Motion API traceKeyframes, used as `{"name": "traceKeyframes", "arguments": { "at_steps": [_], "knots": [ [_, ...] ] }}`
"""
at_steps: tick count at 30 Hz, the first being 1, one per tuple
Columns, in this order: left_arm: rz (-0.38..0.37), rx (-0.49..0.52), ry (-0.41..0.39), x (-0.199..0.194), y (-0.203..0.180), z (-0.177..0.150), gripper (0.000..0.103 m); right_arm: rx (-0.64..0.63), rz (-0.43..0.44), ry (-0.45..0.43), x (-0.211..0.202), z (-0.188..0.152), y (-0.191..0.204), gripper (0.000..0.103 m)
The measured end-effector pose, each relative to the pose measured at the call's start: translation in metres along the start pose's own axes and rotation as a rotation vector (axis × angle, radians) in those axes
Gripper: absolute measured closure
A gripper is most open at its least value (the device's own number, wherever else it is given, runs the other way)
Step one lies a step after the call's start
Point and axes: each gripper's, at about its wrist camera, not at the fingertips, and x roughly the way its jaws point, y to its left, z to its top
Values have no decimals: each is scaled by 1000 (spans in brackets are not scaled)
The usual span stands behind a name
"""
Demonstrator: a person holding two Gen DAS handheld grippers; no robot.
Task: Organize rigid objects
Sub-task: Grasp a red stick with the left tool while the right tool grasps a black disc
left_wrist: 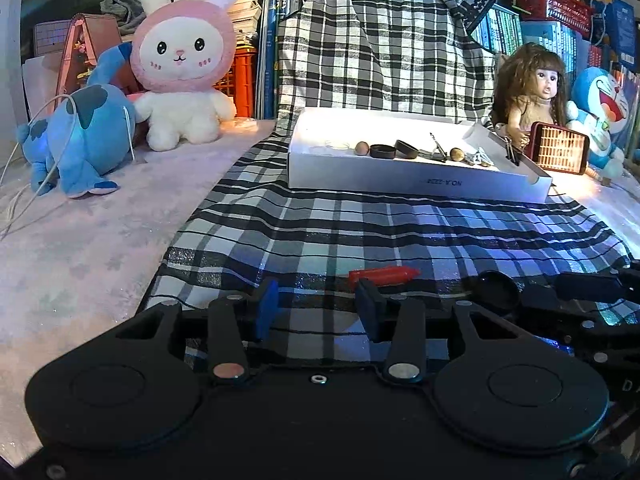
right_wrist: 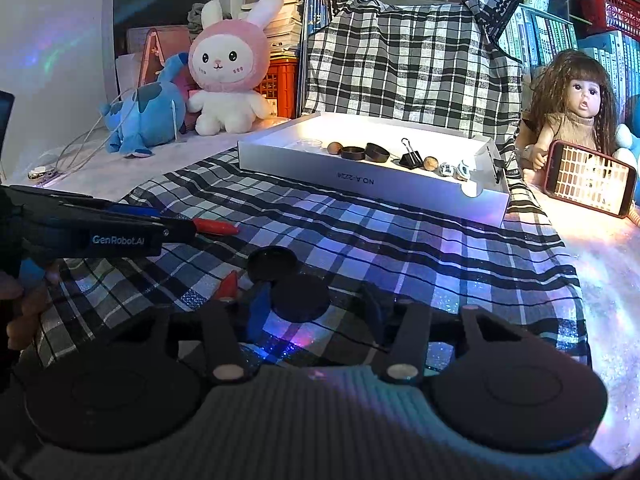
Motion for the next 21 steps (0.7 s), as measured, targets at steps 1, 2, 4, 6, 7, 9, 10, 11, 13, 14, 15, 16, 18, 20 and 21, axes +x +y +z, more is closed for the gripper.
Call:
{"name": "traceKeyframes", "arguments": {
  "at_steps": [1,2,4,6,7,9,10,11,13,14,15,16,18,20,21],
  "knots": [
    [-1,1,-1,0,-1,0,62,0,1,0,0,0,0,50],
    [-6,3,-2,-1,-2,1,62,-1,1,-1,0,0,1,50],
    [-24,5,-3,0,-3,1,61,-2,2,-2,0,0,1,53],
    [-47,12,-5,-2,-7,1,60,-1,1,-3,0,0,1,55],
    [-59,18,-7,-2,-9,1,59,1,0,-4,0,-1,1,57],
    [-71,30,-5,-2,-14,1,57,8,-2,-5,1,-1,0,59],
    [-78,34,-2,-2,-17,1,57,12,-3,-6,0,-1,0,60],
    [-85,33,0,-2,-19,0,57,16,-3,-7,0,-1,-1,60],
    [-102,25,2,-2,-21,0,57,22,-4,-8,0,-1,-2,61],
    [-110,22,3,-3,-23,0,57,23,-5,-9,0,-1,-2,61],
    [-116,21,2,-3,-24,-1,57,24,-5,-9,0,-2,-2,61],
    [-121,20,2,-3,-25,-1,57,25,-5,-10,0,-2,-2,61],
    [-124,18,2,-5,-26,-1,57,26,-5,-11,0,-2,-2,61],
    [-117,18,-5,-8,-25,-1,57,29,-6,-12,0,-2,-2,61],
    [-107,17,-9,-9,-22,-1,57,31,-6,-12,0,-2,-2,61]
  ]
}}
